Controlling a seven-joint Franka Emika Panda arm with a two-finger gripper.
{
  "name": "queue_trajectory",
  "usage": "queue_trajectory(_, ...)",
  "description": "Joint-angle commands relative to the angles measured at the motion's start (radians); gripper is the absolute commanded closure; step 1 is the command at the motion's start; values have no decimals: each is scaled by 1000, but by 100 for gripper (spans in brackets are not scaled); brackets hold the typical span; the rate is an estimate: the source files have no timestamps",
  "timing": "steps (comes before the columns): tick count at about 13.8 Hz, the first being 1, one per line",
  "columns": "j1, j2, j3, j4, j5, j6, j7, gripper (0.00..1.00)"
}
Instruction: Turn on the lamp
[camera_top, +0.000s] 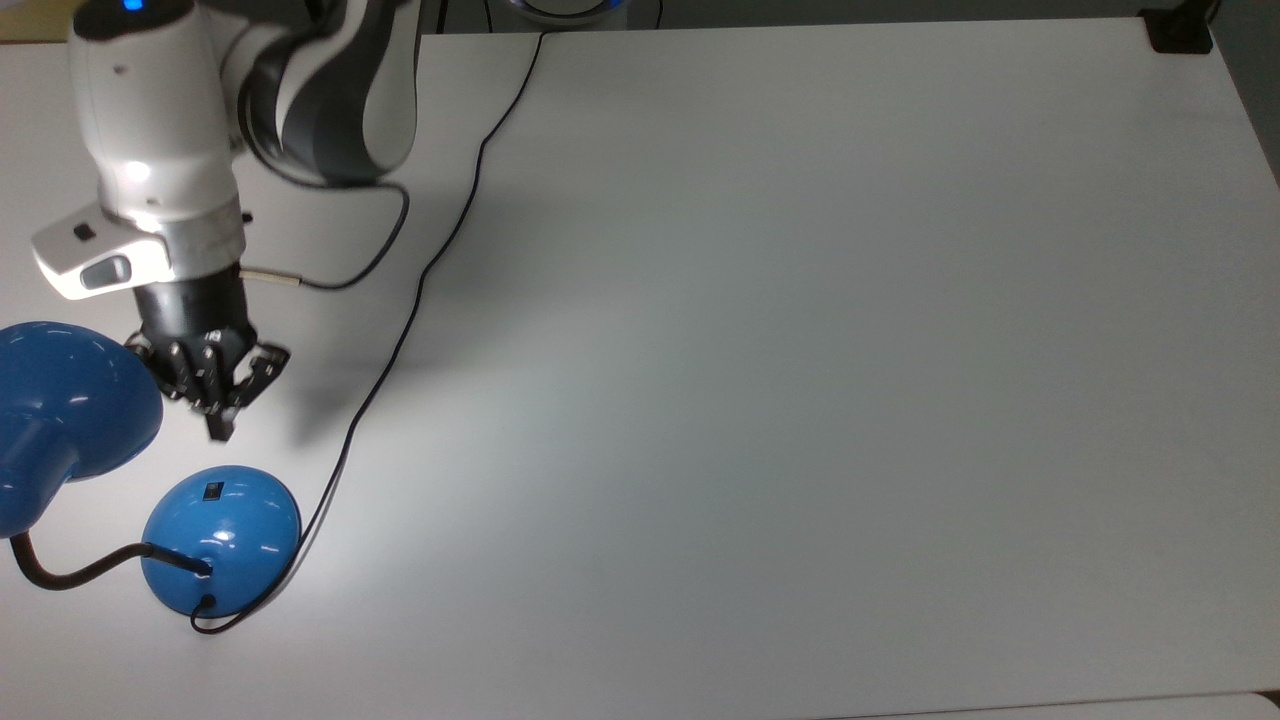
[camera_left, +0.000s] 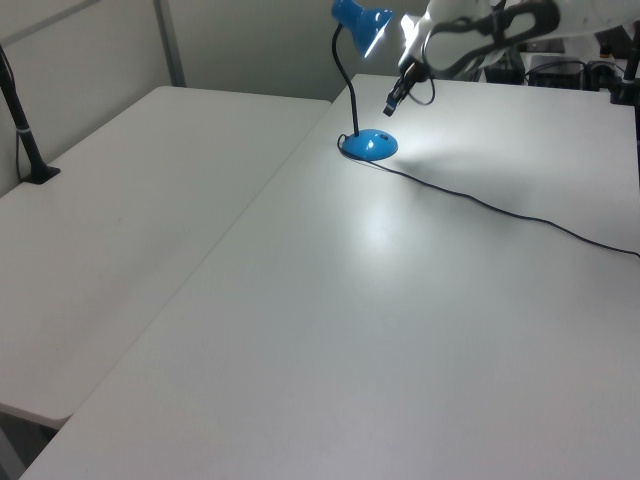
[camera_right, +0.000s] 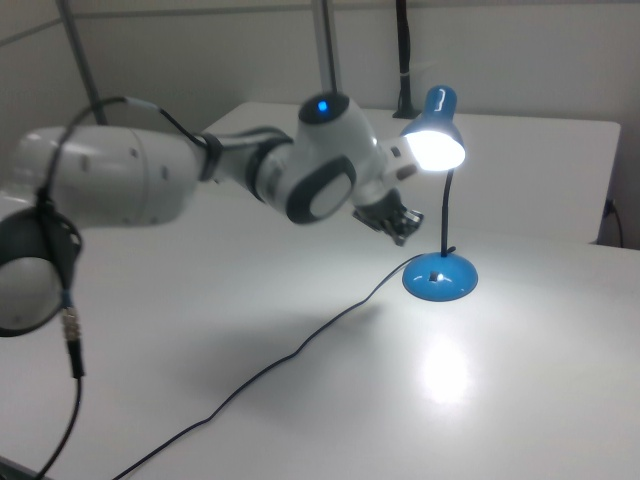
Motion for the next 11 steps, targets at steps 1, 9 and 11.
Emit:
queue_trajectory(1, 21, -269, 13, -150, 3, -310, 107, 99)
queue_trajectory(9, 107, -495, -21, -147, -138, -906, 193, 0)
queue_trajectory(11, 107, -541, -33, -145, -137, -934, 189, 0)
